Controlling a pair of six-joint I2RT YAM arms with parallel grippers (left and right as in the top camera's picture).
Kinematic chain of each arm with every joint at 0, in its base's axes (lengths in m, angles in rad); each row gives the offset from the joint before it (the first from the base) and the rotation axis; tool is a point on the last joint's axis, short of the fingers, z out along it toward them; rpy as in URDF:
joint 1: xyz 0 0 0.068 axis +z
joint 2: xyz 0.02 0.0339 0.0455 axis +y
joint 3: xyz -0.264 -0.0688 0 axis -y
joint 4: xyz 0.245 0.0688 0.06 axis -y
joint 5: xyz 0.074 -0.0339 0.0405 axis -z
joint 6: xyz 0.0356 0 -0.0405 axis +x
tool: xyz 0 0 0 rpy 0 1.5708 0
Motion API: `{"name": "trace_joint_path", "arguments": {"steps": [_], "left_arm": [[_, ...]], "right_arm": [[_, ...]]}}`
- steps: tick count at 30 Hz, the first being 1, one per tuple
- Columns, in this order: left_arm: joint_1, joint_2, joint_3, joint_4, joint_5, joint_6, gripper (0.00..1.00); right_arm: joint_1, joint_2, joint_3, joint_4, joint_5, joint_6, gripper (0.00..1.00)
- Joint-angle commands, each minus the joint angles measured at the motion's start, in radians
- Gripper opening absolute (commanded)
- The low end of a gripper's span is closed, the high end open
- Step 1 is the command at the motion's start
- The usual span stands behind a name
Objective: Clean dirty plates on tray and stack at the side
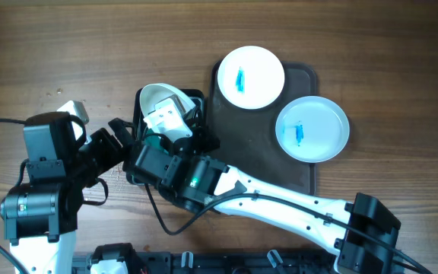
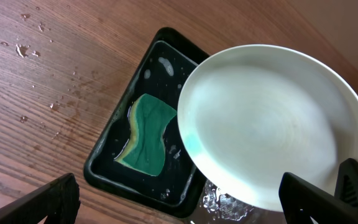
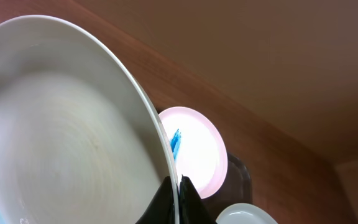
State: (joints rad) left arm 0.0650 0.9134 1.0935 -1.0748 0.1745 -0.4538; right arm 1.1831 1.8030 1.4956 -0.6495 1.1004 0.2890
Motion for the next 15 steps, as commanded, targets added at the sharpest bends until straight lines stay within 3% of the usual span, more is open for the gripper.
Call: {"name": "trace_joint_path", "arguments": {"steps": [1, 11, 15], "left_arm": [[0.003, 0.006, 0.017, 0.0, 0.015, 0.013, 1.0], [0.003, 0.006, 0.017, 0.0, 0.015, 0.013, 1.0], [0.003, 0.006, 0.017, 0.0, 0.015, 0.013, 1.0]], "right_arm": [[0.002, -0.029, 0.029, 0.01, -0.002, -0.001, 0.04], [-0.001, -0.029, 0.029, 0.01, -0.01, 0.001, 0.04], [-0.039, -0.029, 0.029, 0.013, -0.188, 0.019, 0.04]]}}
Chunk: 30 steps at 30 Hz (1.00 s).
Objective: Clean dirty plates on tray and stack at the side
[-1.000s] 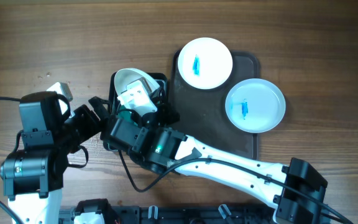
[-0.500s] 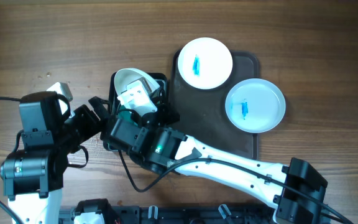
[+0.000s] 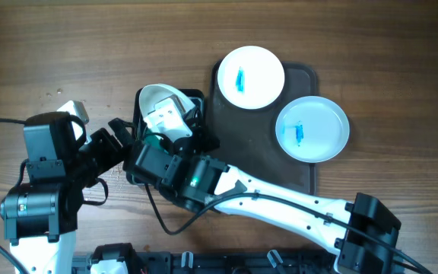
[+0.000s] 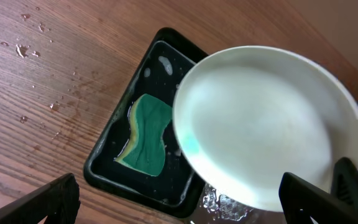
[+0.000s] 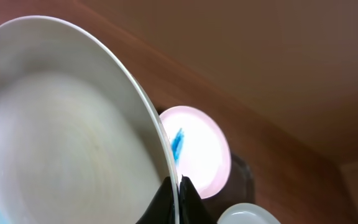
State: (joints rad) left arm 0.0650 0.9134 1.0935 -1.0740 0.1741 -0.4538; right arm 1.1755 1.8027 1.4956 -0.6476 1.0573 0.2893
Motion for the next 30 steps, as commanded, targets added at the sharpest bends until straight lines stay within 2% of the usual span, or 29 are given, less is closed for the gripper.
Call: {"name": "trace_joint_path", "arguments": {"steps": [1, 4, 8, 13, 15, 19, 24, 30], "left_arm": [[0.003, 0.006, 0.017, -0.001, 0.016, 0.013, 1.0], [0.003, 0.006, 0.017, -0.001, 0.016, 0.013, 1.0], [0.003, 0.006, 0.017, -0.001, 0.016, 0.013, 1.0], [0.003, 0.006, 0.017, -0.001, 0.016, 0.013, 1.0], [0.003, 0.006, 0.017, -0.001, 0.016, 0.013, 1.0], [0.003, 0.006, 0.017, -0.001, 0.016, 0.013, 1.0], [0.003, 0.006, 0.017, -0.001, 0.016, 0.013, 1.0], [0.003, 0.006, 0.017, -0.001, 0.016, 0.013, 1.0]], "right_arm": [[-0.058, -0.028, 0.029, 0.003, -0.216, 0.061, 0.04], [-0.146, -0.03, 0.029, -0.016, -0.42, 0.154, 0.04], [-0.253, -0.068, 0.029, -0.036, -0.67, 0.159, 0.04], [-0.409, -0.24, 0.029, -0.131, -0.903, 0.221, 0.04], [-0.496, -0.334, 0.029, -0.198, -0.937, 0.285, 0.04], [-0.738, -0.468, 0.028, -0.356, -1.01, 0.286, 0.04], [-1.034, -0.483, 0.02, -0.508, -1.07, 0.198, 0.04], [-1.414, -0.45, -0.082, -0.513, -1.12, 0.126, 0.04]]}}
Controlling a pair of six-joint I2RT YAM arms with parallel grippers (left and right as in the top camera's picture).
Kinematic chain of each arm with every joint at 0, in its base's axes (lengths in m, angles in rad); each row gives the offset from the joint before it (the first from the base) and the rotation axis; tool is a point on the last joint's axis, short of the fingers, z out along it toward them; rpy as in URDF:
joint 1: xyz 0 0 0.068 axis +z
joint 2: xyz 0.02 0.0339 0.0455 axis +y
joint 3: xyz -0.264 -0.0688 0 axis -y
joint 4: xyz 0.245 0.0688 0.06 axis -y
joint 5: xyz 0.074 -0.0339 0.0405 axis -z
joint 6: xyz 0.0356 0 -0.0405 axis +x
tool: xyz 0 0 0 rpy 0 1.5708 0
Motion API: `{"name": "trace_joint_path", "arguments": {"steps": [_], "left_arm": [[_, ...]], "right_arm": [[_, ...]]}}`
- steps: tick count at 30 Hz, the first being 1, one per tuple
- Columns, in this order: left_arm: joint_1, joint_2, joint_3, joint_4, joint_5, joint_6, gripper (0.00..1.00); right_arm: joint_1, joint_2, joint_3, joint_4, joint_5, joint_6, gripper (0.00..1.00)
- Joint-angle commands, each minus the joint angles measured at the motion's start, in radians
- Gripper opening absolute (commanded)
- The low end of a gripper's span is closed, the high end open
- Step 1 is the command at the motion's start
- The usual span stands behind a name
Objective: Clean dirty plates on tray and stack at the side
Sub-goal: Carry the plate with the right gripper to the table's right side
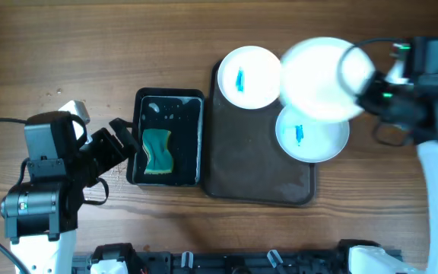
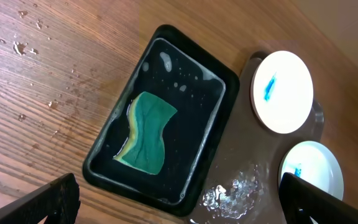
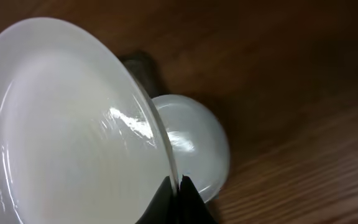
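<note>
My right gripper (image 3: 180,186) is shut on the rim of a clean white plate (image 1: 319,79), holding it in the air over the far right of the brown tray (image 1: 253,164). On the tray lie two white plates with blue stains: one at the far left (image 1: 249,76), the other at the right (image 1: 314,141), partly hidden under the held plate. The green sponge (image 1: 157,151) lies in the black water basin (image 1: 197,137). My left gripper (image 2: 179,211) stands open beside the basin, holding nothing.
Water drops lie on the wood left of the basin (image 2: 23,48), and a puddle (image 2: 235,190) sits on the tray's near left corner. The right arm (image 1: 432,114) reaches in from the right edge. Bare wooden table (image 1: 401,213) lies right of the tray.
My right gripper and its white plate have gone from above the basin to above the tray's far right. The basin and sponge now show fully. The left arm has not moved.
At both earlier moments my right gripper held the white plate tilted over the basin, hiding part of it, with only a slight shift between them. Now the same plate hangs at the right, over the second stained plate.
</note>
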State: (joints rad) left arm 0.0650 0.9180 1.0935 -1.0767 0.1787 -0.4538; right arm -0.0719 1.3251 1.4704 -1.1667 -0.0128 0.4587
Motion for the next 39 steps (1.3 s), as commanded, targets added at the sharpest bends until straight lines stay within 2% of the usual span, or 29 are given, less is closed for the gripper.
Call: {"name": "trace_joint_path", "arguments": {"steps": [1, 7, 12, 16, 21, 25, 30, 31, 32, 33, 34, 39], "left_arm": [[0.003, 0.001, 0.017, 0.002, 0.011, 0.013, 1.0], [0.003, 0.001, 0.017, 0.002, 0.011, 0.013, 1.0], [0.003, 0.001, 0.017, 0.002, 0.011, 0.013, 1.0], [0.003, 0.001, 0.017, 0.002, 0.011, 0.013, 1.0], [0.003, 0.001, 0.017, 0.002, 0.011, 0.013, 1.0], [0.003, 0.001, 0.017, 0.002, 0.011, 0.013, 1.0], [0.003, 0.001, 0.017, 0.002, 0.011, 0.013, 1.0], [0.003, 0.001, 0.017, 0.002, 0.011, 0.013, 1.0], [0.003, 0.001, 0.017, 0.002, 0.011, 0.013, 1.0], [0.003, 0.001, 0.017, 0.002, 0.011, 0.013, 1.0], [0.003, 0.001, 0.017, 0.002, 0.011, 0.013, 1.0], [0.003, 0.001, 0.017, 0.002, 0.011, 0.013, 1.0]], "right_arm": [[-0.287, 0.05, -0.095, 0.027, -0.06, -0.044, 0.04], [-0.604, 0.17, -0.207, 0.139, -0.063, -0.037, 0.04], [-0.692, 0.279, -0.272, 0.196, -0.062, -0.039, 0.04], [-0.687, 0.34, -0.34, 0.227, 0.015, -0.039, 0.04], [-0.622, 0.345, -0.474, 0.308, 0.016, -0.04, 0.04], [-0.517, 0.345, -0.563, 0.379, 0.016, -0.032, 0.04], [-0.371, 0.34, -0.572, 0.391, 0.057, -0.035, 0.04], [-0.352, 0.336, -0.571, 0.388, 0.08, -0.02, 0.18], [-0.341, 0.33, -0.568, 0.381, 0.094, -0.002, 0.36], [-0.334, 0.319, -0.564, 0.377, 0.095, 0.006, 0.45], [-0.33, 0.306, -0.556, 0.372, 0.087, 0.012, 0.48], [-0.327, 0.151, -0.524, 0.35, -0.05, -0.043, 0.51]]}}
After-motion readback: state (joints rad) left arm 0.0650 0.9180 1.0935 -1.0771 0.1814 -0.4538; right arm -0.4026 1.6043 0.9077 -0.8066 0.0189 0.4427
